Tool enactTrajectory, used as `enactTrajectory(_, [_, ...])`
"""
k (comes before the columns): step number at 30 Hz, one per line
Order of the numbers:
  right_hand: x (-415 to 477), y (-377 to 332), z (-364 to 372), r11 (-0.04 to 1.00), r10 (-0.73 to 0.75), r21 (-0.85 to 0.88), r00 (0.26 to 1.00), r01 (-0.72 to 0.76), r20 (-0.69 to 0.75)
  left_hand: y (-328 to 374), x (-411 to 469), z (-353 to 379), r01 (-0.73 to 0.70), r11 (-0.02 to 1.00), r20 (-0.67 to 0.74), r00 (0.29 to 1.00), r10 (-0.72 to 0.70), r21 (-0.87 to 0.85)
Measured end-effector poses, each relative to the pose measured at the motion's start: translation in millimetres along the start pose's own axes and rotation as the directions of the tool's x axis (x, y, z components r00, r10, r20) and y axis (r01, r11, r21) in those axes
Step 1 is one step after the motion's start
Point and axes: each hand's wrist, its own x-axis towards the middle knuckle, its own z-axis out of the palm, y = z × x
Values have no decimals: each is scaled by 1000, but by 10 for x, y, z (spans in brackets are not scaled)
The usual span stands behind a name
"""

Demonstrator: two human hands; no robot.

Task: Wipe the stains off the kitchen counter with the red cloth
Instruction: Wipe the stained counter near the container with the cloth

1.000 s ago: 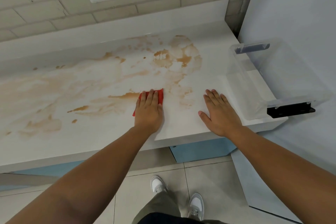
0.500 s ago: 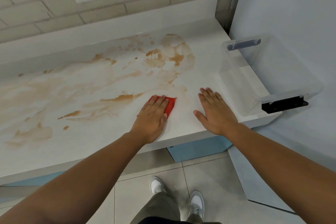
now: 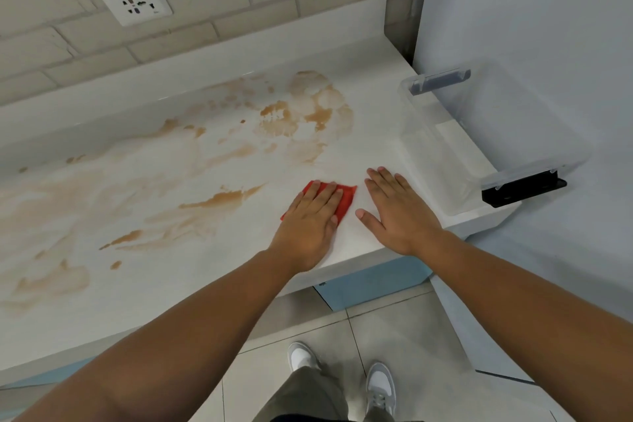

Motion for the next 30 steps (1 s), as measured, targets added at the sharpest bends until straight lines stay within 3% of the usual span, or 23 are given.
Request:
enactTrajectory(4, [-6, -12, -14, 999, 9, -33, 1000, -8, 10, -280, -60, -53, 42, 999, -17, 999, -42, 11])
enactTrajectory(11, [-28, -24, -2, 999, 43, -31, 999, -44, -11, -242, 689, -138, 243, 970, -51, 968, -244, -15])
enactTrajectory(13, [-33, -34, -4, 998, 53, -24, 998, -53, -26, -82, 799, -127, 195, 981, -46, 980, -195, -6])
enactTrajectory(17, [-42, -43, -10, 998, 68, 7, 997, -68, -42, 79, 546, -76, -41, 999, -14, 999, 41, 15])
enactTrajectory(22, [-31, -61, -34, 998, 64, -30, 998, -64, -2, -312, 59, -61, -199, 979, 36, 980, 198, 44])
enactTrajectory(26, [-150, -62, -20, 996, 68, -54, 998, -68, -9, -584, 171, -127, -68, 997, -2, 998, 68, 39])
enactTrajectory(30, [-412, -33, 54, 995, 28, -94, 997, -35, -72, -241, 579, -167, 139, 990, -40, 990, -138, 3])
